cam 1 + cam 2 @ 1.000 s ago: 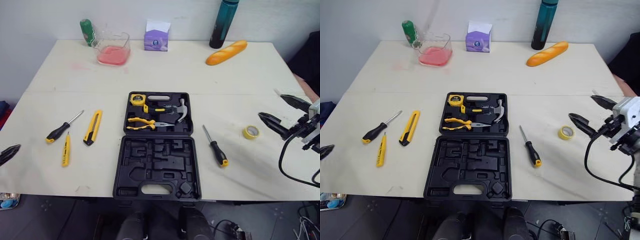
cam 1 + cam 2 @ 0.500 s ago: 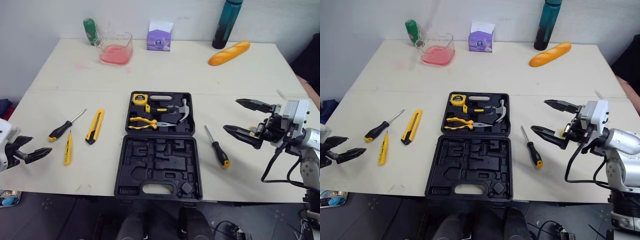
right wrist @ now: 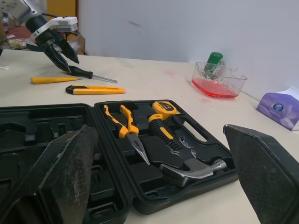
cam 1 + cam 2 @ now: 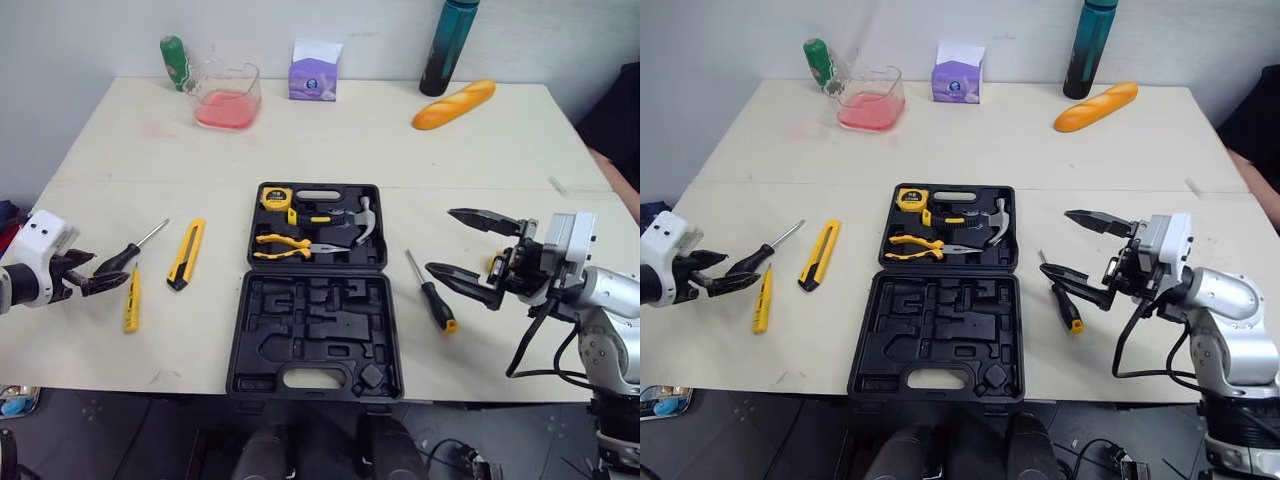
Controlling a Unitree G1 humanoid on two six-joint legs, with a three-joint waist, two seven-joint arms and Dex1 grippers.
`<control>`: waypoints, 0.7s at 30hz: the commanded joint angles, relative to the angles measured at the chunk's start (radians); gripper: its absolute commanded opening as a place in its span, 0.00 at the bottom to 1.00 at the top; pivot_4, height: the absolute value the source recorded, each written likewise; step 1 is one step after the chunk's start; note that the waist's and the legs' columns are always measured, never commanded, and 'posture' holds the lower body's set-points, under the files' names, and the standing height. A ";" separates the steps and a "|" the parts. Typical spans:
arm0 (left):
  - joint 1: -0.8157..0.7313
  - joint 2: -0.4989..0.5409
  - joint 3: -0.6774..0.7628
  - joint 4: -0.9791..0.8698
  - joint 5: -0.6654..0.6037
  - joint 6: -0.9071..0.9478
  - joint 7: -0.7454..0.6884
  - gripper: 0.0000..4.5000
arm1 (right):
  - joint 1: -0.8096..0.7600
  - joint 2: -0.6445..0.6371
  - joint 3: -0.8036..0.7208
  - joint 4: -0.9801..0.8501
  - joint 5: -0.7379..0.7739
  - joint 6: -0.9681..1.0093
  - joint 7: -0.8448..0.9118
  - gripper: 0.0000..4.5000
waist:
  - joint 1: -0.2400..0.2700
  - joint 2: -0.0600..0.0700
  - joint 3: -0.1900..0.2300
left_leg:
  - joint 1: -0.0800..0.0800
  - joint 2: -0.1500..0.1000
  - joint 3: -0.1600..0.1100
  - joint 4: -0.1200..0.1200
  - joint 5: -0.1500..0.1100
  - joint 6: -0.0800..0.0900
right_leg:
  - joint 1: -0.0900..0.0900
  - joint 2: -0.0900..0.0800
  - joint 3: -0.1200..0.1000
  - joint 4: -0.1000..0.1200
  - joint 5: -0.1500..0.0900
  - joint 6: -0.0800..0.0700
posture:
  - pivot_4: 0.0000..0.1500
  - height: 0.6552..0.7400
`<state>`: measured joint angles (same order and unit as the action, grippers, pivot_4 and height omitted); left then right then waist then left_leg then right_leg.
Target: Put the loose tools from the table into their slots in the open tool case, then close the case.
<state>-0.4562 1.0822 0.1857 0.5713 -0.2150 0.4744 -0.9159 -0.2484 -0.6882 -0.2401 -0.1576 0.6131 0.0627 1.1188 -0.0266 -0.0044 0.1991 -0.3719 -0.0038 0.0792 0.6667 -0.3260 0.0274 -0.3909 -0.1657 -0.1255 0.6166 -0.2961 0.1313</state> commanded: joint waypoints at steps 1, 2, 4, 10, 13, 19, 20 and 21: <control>-0.033 0.008 -0.004 0.072 0.033 -0.037 0.004 1.00 | 0.003 0.002 -0.026 -0.034 -0.002 -0.027 -0.012 0.99 | -0.001 0.000 0.000 | 0.000 0.000 0.001 0.000 0.000 0.000 | -0.001 0.000 0.000 0.001 0.000 0.000 | 1.00 1.00; -0.040 0.006 -0.005 0.086 0.034 -0.038 0.003 1.00 | 0.006 0.000 -0.028 -0.033 -0.003 -0.030 -0.012 0.99 | -0.001 0.000 0.000 | 0.000 0.000 0.001 0.000 0.000 0.000 | -0.001 0.000 0.000 0.001 0.000 0.000 | 1.00 1.00; -0.054 -0.003 -0.010 0.115 0.039 -0.037 0.000 1.00 | 0.014 -0.003 -0.035 -0.030 -0.007 -0.038 -0.012 0.99 | 0.001 -0.001 0.000 | 0.000 0.000 0.002 0.000 0.000 0.000 | -0.002 0.000 0.000 0.002 0.000 0.000 | 1.00 1.00; -0.099 -0.048 -0.020 0.197 0.058 -0.111 0.000 1.00 | 0.024 -0.007 -0.042 -0.015 -0.009 -0.059 -0.006 0.99 | 0.004 -0.002 0.000 | 0.000 0.000 0.002 0.001 0.000 0.000 | -0.002 0.000 0.001 0.002 0.000 0.000 | 1.00 1.00; -0.134 -0.070 -0.032 0.229 0.069 -0.125 -0.008 1.00 | 0.025 -0.012 -0.045 -0.006 -0.010 -0.068 -0.001 0.99 | 0.009 -0.003 -0.001 | 0.000 0.000 0.002 0.001 0.000 0.000 | -0.002 0.000 0.001 0.003 0.000 0.000 | 1.00 1.00; -0.184 -0.093 -0.063 0.287 0.098 -0.146 -0.022 1.00 | 0.027 -0.018 -0.049 0.002 -0.017 -0.079 0.005 0.99 | 0.022 -0.003 -0.001 | 0.000 0.000 0.002 0.002 0.000 0.000 | -0.002 0.000 0.001 0.003 0.000 0.000 | 1.00 1.00; -0.190 -0.096 -0.065 0.295 0.101 -0.147 -0.025 1.00 | 0.028 -0.019 -0.049 0.002 -0.018 -0.081 0.006 0.99 | 0.024 -0.003 -0.001 | 0.000 0.000 0.003 0.002 0.000 0.000 | -0.002 0.000 0.002 0.003 0.000 0.000 | 1.00 1.00; -0.195 -0.099 -0.068 0.304 0.104 -0.148 -0.034 1.00 | 0.029 -0.020 -0.049 0.001 -0.019 -0.082 0.004 0.99 | 0.024 -0.003 -0.001 | 0.000 0.000 0.003 0.002 0.000 0.000 | -0.002 0.000 0.002 0.003 0.000 0.000 | 1.00 1.00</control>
<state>-0.6400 0.9840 0.1264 0.8563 -0.1209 0.3349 -0.9356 -0.2208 -0.6958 -0.2495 -0.1464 0.5905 -0.0006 1.1217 -0.0023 -0.0072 0.1982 -0.3715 -0.0037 0.0819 0.6688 -0.3259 0.0276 -0.3926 -0.1658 -0.1238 0.6198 -0.2961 0.1313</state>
